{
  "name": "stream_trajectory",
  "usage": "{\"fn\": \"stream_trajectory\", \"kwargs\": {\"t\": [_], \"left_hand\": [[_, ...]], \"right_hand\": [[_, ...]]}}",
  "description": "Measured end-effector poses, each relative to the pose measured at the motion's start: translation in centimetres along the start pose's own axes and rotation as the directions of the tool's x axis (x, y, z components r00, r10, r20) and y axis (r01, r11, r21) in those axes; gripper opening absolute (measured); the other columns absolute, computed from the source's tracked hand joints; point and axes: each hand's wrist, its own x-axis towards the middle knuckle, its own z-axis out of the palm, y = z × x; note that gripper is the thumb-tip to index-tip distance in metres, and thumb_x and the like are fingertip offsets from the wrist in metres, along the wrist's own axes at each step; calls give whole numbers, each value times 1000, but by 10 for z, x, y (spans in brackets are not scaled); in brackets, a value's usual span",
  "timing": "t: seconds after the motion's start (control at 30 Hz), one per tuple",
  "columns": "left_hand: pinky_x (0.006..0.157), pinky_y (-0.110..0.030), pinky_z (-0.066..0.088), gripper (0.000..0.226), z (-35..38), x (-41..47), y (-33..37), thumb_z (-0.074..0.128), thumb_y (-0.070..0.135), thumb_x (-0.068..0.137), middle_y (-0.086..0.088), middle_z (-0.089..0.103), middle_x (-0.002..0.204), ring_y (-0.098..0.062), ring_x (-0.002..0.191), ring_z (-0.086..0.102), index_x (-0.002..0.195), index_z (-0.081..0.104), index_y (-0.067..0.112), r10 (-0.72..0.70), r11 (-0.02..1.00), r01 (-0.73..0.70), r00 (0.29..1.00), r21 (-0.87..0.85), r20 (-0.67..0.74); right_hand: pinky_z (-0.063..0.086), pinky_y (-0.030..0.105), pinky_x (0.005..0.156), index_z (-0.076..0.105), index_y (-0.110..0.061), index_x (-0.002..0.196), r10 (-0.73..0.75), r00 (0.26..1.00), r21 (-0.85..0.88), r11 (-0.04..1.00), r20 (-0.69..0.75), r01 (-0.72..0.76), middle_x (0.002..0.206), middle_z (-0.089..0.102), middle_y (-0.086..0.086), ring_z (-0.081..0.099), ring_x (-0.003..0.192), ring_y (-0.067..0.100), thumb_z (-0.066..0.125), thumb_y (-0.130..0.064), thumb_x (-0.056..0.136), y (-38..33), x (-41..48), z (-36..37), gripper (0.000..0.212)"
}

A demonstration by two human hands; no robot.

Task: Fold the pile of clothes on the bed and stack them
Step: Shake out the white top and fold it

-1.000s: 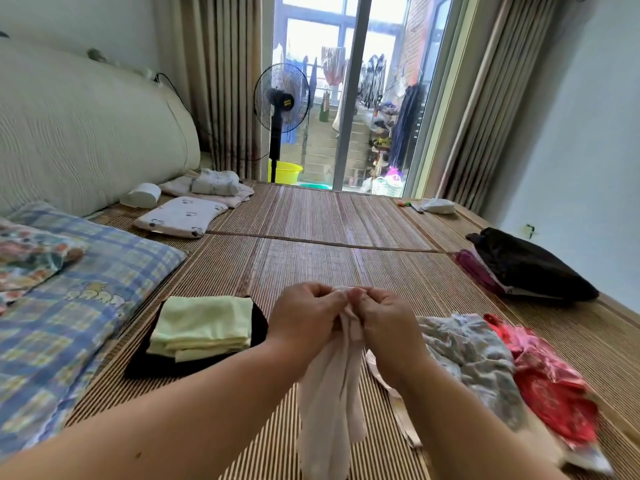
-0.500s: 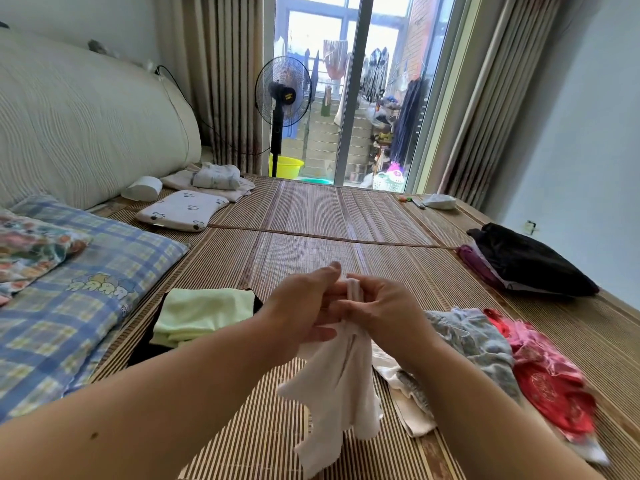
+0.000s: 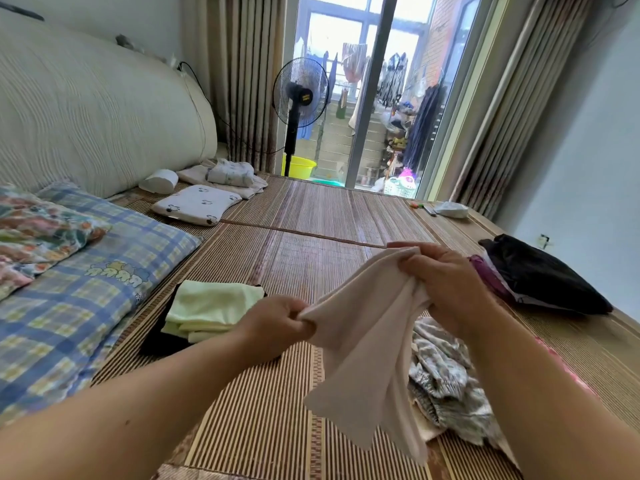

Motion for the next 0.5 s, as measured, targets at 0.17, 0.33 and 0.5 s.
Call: {"fn": "stream_trajectory", "kwargs": {"t": [0.17,0.33,0.5], "left_hand": [[65,-26,46,9,-24,3,12,58,6,91,-11,57,76,-19,71,54,87,64,0,-95,785,-21,984,-619,-154],[74,-44,40,8,-44,8,28,60,11,92,-15,49,82,-27,79,45,87,62,5,-6,844,-118,974,-524,-228],[75,-54,52,10,-57,1,28,64,22,88,-7,56,74,-21,71,52,82,63,14,-1,959,-89,948,-269,-318]], "right_hand": [[50,28,58,76,-18,86,-59,998,-115,992,-37,55,72,67,-1,59,68,13,54,4,89,0,5,-36,31],[49,55,86,72,-21,87,-54,997,-433,898,61,75,81,66,9,57,78,23,57,5,89,4,5,-41,30],[51,33,71,69,-18,89,-14,989,-339,939,148,64,80,62,8,57,72,17,50,11,90,2,-2,-25,34]]}}
